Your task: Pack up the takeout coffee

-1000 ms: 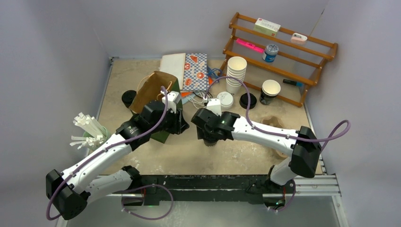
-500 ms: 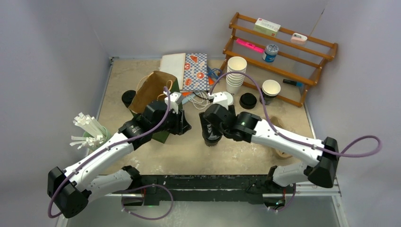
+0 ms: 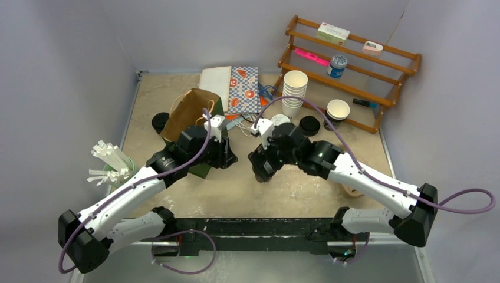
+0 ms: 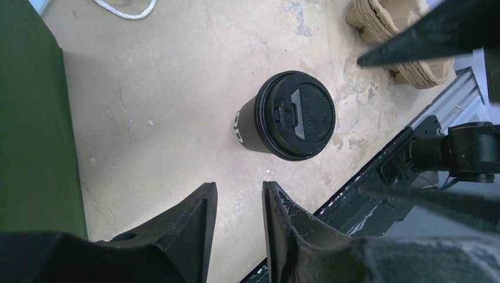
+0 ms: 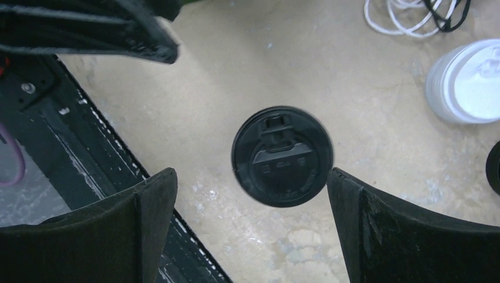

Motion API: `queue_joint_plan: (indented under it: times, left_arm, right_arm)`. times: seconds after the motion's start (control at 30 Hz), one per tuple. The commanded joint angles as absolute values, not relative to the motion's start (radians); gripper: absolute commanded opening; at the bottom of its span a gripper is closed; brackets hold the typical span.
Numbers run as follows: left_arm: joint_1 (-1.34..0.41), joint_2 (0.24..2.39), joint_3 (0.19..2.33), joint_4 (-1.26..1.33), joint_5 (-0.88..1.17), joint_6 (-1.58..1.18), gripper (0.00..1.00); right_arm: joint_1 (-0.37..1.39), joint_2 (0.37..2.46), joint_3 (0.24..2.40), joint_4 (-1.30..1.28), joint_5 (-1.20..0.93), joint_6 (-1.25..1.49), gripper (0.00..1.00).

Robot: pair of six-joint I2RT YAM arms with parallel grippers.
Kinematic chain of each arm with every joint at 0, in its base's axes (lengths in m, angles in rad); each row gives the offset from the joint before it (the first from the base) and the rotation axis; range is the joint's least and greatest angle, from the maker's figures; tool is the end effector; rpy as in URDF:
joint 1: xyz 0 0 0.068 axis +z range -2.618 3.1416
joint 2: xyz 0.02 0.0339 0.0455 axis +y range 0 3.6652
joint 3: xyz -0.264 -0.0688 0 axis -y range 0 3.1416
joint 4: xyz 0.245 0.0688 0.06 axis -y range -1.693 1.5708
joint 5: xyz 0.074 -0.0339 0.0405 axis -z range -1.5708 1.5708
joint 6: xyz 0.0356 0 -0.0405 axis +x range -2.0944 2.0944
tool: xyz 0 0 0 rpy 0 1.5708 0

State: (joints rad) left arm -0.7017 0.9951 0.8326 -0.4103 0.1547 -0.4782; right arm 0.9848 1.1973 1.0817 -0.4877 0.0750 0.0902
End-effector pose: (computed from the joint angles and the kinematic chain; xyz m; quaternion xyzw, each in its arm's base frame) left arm 0.1641 -0.1459 0.2953 0.1344 0.8659 -0.3218 0.3587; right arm 0.1483 0.2186 0.3285 -0.3669 0.8051 0.2094 0.4162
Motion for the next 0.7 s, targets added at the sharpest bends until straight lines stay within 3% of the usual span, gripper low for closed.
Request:
queue_joint_plan:
  times: [0.0, 0.27, 0.67]
  left_arm:
    - [-0.704, 0.922, 0.873, -0.415, 0.107, -0.473, 0.37]
    - [-0.705, 0.825, 0.844, -0.441, 0.003, -0.512, 0.43]
    - [-0.704, 0.822, 0.897, -0.489, 0.003, -0.495, 0.45]
  right_arm:
    - [0.862, 1.211, 1.153, -0.480, -0.213, -0.065, 0.98]
    - [0.862, 1.312, 1.152, -0.517, -0.144, -0.148, 0.98]
    - [0.861, 1.356, 1.132, -0.496, -0.029, -0.183, 0.98]
